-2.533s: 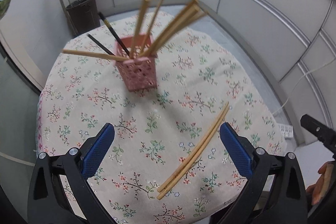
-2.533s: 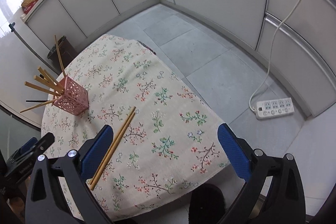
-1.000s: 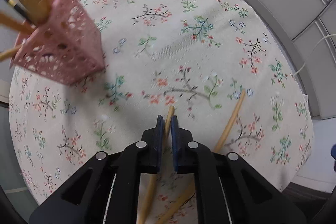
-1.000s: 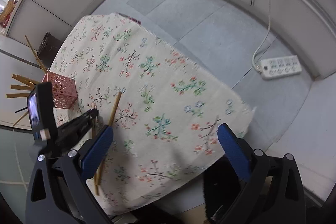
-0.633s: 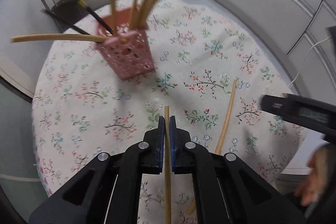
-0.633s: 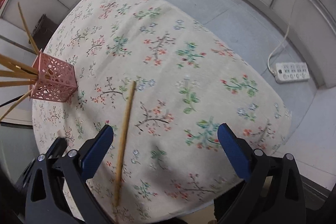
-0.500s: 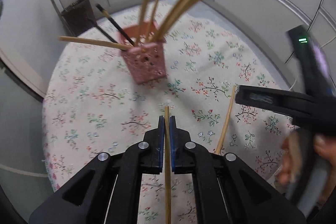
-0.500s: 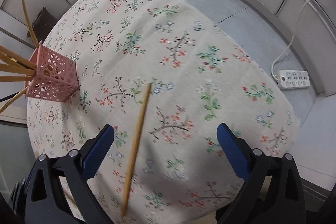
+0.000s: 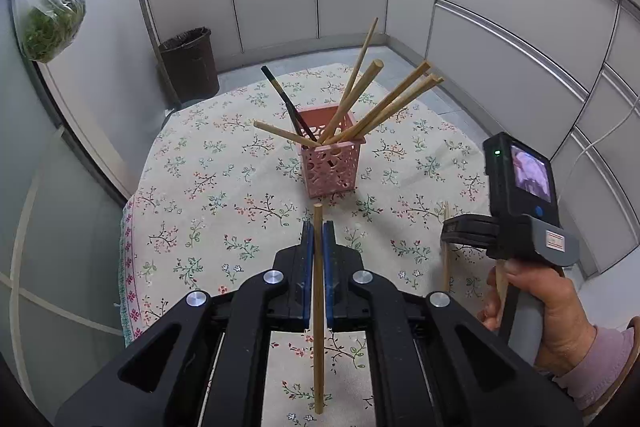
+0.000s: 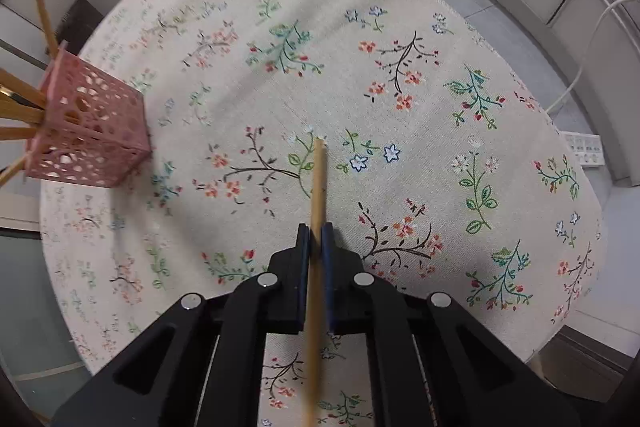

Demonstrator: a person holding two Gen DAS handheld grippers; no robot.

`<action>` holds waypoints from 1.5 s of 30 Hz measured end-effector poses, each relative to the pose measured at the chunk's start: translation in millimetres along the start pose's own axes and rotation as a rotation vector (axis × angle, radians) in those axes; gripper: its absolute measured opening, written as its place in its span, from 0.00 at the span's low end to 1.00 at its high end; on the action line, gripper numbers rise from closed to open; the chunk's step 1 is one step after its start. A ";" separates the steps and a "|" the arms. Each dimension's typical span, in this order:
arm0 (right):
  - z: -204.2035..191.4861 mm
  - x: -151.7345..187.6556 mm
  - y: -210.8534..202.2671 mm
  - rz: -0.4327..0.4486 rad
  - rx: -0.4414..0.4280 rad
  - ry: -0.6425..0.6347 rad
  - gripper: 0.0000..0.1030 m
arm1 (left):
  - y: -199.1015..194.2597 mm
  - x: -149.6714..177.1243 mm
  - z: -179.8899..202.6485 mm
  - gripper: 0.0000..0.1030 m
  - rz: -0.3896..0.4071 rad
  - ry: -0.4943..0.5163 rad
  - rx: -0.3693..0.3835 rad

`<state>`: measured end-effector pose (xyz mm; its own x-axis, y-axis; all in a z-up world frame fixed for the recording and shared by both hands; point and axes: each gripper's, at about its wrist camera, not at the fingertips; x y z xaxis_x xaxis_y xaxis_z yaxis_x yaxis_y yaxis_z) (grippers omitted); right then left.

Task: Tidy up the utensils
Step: 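Grasp the last bamboo chopstick with the right tool while the left tool holds its own, then carry both held bamboo chopsticks toward the pink basket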

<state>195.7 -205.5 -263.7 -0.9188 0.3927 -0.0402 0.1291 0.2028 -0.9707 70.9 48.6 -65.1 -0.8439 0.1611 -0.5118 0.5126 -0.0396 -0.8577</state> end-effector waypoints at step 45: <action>-71.6 9.0 -382.7 0.620 -0.428 -0.424 0.06 | -63.9 -163.3 -45.5 0.05 0.320 -0.183 0.092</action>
<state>164.8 -215.3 124.4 -0.6864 0.1936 -0.7010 0.7044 0.4164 -0.5748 183.1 69.7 75.6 -0.6622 -0.0522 -0.7475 0.7453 -0.1488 -0.6499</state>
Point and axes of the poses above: each gripper's, at about its wrist camera, not at the fingertips, and y roughly the way its jaws point, z to its right, x to its underside, and after that the axes turned 10 degrees about -z, right-handed
